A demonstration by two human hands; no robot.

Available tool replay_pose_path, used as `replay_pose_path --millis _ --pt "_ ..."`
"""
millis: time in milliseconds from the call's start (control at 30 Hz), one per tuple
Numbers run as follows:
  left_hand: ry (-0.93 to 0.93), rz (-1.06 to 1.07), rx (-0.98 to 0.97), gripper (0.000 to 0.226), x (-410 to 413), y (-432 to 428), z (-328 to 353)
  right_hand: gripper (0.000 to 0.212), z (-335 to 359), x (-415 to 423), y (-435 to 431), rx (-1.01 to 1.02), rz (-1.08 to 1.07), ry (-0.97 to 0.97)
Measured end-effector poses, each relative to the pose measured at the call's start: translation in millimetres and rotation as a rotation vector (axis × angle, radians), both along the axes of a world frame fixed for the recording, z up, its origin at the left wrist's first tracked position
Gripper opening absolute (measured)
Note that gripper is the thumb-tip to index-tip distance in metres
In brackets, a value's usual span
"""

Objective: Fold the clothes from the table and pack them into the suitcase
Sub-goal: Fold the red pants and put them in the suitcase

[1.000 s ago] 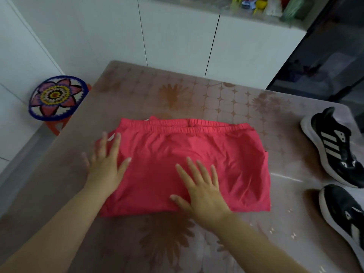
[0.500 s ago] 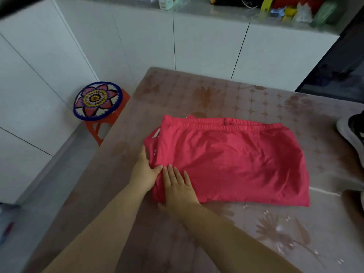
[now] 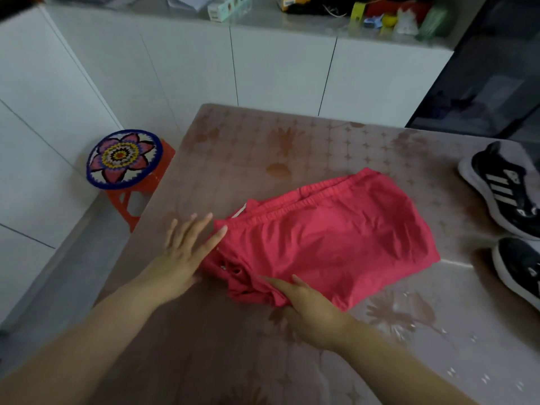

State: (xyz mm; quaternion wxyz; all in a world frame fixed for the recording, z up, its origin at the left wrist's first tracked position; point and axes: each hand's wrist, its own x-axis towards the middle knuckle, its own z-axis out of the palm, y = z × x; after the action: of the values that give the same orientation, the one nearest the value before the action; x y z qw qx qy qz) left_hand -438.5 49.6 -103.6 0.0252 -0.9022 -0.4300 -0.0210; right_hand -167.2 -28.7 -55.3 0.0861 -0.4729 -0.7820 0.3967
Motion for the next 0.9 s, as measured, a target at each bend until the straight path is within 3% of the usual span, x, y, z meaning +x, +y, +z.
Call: replay_pose_path --millis 67,133,233,267,367,433,500,567,700,833,900 --pt "0.021 -0.109 0.002 0.141 10 2 0 0.068 9 6 -14 -0.052 -0.010 0.052" --pt "0.077 -0.230 -0.017 0.126 25 2 4 0.066 13 17 -27 -0.150 -0.013 0.082" --pt "0.182 -0.460 -0.106 0.073 46 -10 14 0.052 28 42 -49 -0.306 -0.073 0.153" --pt "0.142 -0.486 -0.203 0.055 53 -19 20 0.049 34 52 -57 -0.351 -0.114 0.146" --pt "0.214 -0.421 -0.655 0.049 80 -46 42 0.047 47 90 -83 -0.534 -0.257 0.155" --pt "0.198 -0.375 -0.911 0.033 98 -59 58 0.039 60 113 -102 -0.667 -0.369 0.296" --pt "0.121 -0.376 -1.103 0.022 116 -59 76 0.055 62 133 -123 -0.778 -0.535 0.523" --pt "0.091 -0.401 -1.213 0.013 137 -46 93 0.071 55 151 -138 -0.735 -0.784 0.677" --pt "-0.128 -0.389 -1.071 0.020 187 5 110 0.073 48 174 -126 -0.367 -1.015 0.580" --pt "-0.292 -0.210 -0.814 0.010 237 44 105 0.034 25 194 -84 -0.134 -1.204 0.314" --pt "-0.317 -0.125 -0.699 0.014 257 56 96 0.039 10 205 -62 -0.074 -1.199 0.176"
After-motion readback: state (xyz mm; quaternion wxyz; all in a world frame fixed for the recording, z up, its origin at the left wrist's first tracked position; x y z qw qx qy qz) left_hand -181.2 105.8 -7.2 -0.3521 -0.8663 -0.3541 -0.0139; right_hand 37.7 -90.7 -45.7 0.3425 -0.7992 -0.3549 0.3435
